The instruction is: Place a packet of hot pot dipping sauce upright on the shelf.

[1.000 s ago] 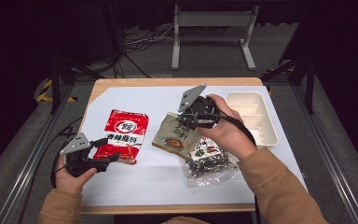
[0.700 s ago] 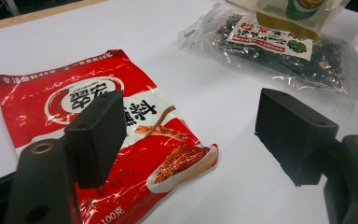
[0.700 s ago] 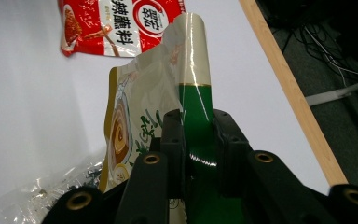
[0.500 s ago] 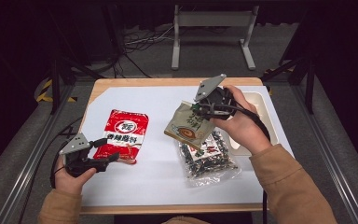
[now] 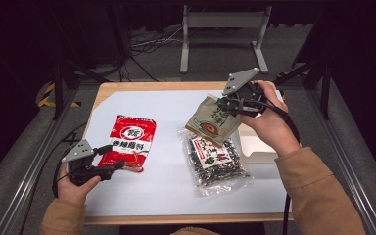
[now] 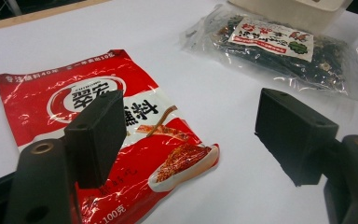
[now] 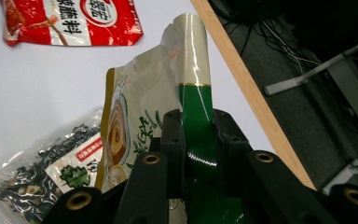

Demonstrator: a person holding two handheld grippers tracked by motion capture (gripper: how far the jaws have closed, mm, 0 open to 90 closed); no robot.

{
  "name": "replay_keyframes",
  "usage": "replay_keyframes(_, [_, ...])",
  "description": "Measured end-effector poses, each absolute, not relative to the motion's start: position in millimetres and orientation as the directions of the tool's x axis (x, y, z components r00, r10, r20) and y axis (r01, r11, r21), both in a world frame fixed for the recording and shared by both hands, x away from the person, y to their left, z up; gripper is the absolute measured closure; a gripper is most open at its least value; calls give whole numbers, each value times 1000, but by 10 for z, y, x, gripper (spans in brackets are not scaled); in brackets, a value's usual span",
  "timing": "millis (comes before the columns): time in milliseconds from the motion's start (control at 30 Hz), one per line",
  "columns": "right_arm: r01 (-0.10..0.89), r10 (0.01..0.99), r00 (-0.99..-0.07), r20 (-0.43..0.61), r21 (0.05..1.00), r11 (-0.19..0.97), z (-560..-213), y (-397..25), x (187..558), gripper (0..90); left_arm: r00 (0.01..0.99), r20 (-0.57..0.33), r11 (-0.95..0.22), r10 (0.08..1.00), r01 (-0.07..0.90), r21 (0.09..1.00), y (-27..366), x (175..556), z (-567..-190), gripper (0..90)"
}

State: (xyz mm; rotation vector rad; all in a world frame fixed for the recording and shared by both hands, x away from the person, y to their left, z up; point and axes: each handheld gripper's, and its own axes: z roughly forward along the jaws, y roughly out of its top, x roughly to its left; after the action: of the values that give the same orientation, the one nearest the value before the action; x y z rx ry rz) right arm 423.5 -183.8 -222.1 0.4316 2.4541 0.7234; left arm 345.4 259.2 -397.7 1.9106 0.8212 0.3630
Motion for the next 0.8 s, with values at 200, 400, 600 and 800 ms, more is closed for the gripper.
replay_keyframes(200, [167, 469, -777, -420, 581, 796, -2149, -2035, 4282, 764, 723, -100, -282, 684, 388, 877, 2608, 3444, -3976, 252])
replay_keyframes(400, [172, 490, -757, -432, 591, 788, -2131, -2198, 4331, 763, 721, -99, -282, 686, 389, 877, 2614, 3442, -3980, 252])
replay_keyframes(600, [170, 497, -742, -449, 592, 788, -2109, -2308, 4359, 762, 721, -101, -282, 686, 391, 876, 2615, 3444, -3980, 252])
replay_keyframes(800, [165, 506, -723, -470, 594, 787, -2089, -2438, 4405, 762, 721, -101, -282, 685, 390, 877, 2614, 3448, -3980, 252])
